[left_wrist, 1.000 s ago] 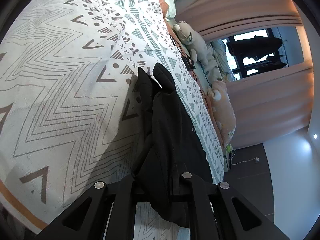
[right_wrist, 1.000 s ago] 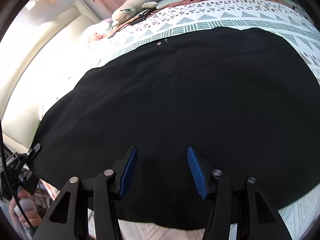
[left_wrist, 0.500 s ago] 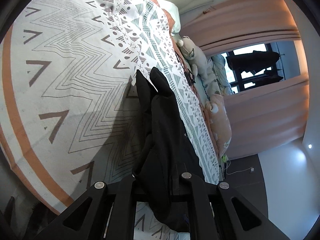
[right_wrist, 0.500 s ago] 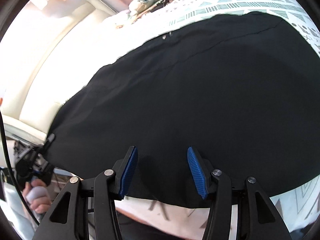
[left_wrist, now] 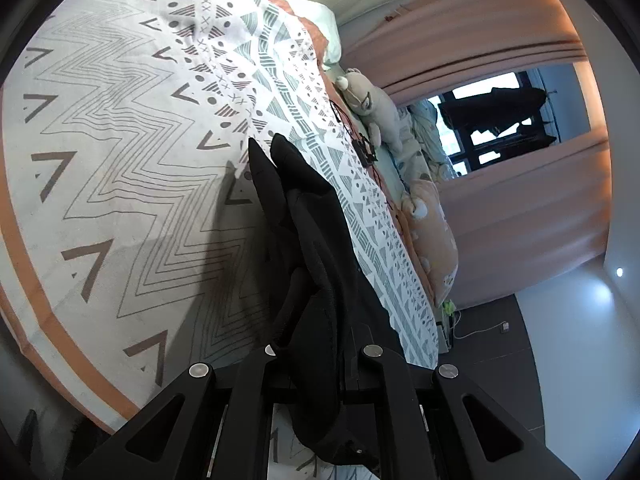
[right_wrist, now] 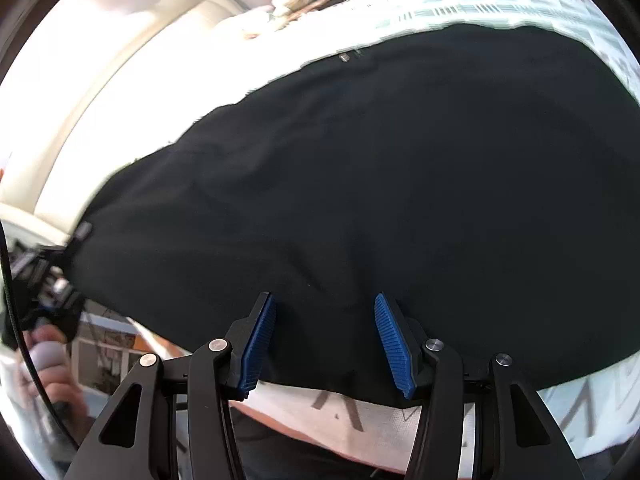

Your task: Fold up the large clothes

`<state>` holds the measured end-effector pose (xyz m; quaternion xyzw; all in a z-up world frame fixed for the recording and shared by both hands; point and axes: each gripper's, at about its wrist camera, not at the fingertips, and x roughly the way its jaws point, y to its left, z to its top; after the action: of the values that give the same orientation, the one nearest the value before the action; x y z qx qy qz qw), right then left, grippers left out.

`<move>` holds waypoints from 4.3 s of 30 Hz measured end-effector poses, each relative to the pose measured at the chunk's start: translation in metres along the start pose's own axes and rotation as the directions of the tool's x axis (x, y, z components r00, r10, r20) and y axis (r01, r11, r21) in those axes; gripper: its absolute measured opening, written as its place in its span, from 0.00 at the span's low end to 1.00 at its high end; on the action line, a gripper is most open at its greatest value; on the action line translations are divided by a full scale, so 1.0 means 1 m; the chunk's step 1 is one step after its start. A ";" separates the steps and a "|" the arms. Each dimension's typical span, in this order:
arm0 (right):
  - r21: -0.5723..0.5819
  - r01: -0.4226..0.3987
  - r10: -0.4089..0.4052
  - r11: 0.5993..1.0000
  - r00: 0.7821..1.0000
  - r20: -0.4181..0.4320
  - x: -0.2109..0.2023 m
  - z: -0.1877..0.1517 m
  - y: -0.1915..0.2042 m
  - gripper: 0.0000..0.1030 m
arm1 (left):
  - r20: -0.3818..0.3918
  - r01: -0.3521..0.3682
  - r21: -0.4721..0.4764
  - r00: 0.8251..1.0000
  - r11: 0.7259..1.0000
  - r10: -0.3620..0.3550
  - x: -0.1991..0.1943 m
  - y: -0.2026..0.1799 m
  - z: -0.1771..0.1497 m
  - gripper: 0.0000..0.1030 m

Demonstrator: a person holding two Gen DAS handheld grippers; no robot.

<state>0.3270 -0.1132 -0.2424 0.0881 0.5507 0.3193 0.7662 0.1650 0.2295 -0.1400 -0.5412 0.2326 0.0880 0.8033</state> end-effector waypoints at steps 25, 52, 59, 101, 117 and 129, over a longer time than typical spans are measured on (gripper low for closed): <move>0.052 -0.055 0.053 0.997 0.998 0.040 0.011 -0.036 -0.007 0.39 | -0.151 0.130 0.298 0.985 0.946 -0.088 0.056 -0.177 -0.080 0.07; 0.405 -0.109 -0.043 0.908 0.936 0.349 -0.175 -0.050 -0.200 0.40 | -0.406 0.088 0.360 0.911 0.929 0.071 0.212 -0.225 -0.221 0.08; 0.448 -0.072 -0.093 0.891 0.938 0.334 -0.182 -0.058 -0.216 0.41 | -0.583 0.102 0.274 0.809 0.956 0.081 0.249 -0.205 -0.244 0.55; 0.276 -0.079 -0.043 0.958 0.912 0.407 -0.156 -0.013 -0.136 0.08 | -0.386 -0.122 0.341 0.886 0.932 0.257 0.145 -0.067 -0.143 0.61; 0.450 -0.171 -0.023 0.877 0.919 0.394 -0.153 -0.065 -0.222 0.07 | -0.474 -0.042 0.394 0.847 0.918 0.243 0.181 -0.099 -0.185 0.41; 0.451 -0.060 -0.097 0.890 0.944 0.317 -0.164 -0.057 -0.216 0.40 | -0.422 -0.089 0.418 0.862 0.904 0.280 0.189 -0.104 -0.183 0.41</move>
<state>0.3289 -0.3901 -0.2402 0.3120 0.4744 0.1548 0.8085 0.3210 0.0006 -0.1984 -0.3527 0.4855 -0.0156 0.7998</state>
